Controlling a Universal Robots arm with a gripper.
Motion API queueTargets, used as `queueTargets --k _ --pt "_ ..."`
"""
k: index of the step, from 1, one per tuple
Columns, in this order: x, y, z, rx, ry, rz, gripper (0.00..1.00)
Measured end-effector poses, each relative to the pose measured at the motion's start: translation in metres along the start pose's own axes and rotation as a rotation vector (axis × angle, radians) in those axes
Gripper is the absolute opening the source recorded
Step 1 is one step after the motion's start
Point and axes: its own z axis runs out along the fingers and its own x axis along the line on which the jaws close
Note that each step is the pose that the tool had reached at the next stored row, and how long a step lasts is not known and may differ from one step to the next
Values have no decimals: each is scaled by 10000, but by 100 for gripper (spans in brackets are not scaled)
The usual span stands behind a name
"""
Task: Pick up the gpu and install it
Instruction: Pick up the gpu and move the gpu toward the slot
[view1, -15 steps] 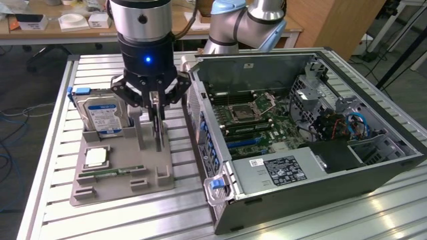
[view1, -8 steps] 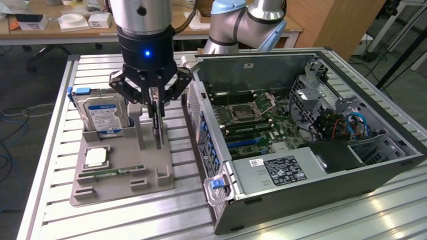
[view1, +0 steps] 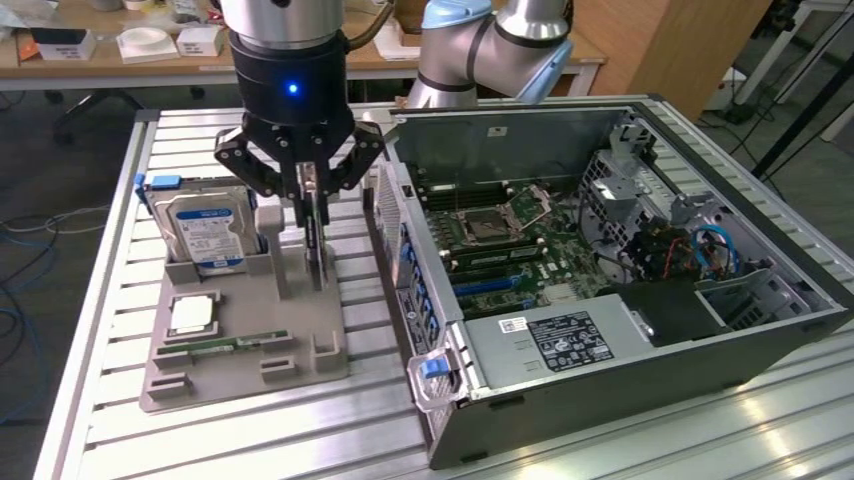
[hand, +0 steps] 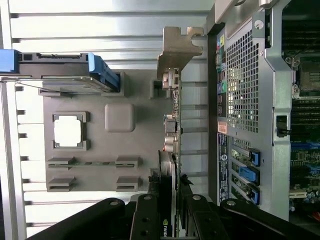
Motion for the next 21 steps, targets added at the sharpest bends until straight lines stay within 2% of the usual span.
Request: queueTargets --k 5,10,12,18,21 --pt "-1 0 -2 7 7 0 26" --pt "-10 1 -22 26 94 1 26" --pt "-20 1 -35 30 154 -1 26" --pt "-76 5 -56 47 418 3 26" --pt "-77 6 -84 48 449 5 26"
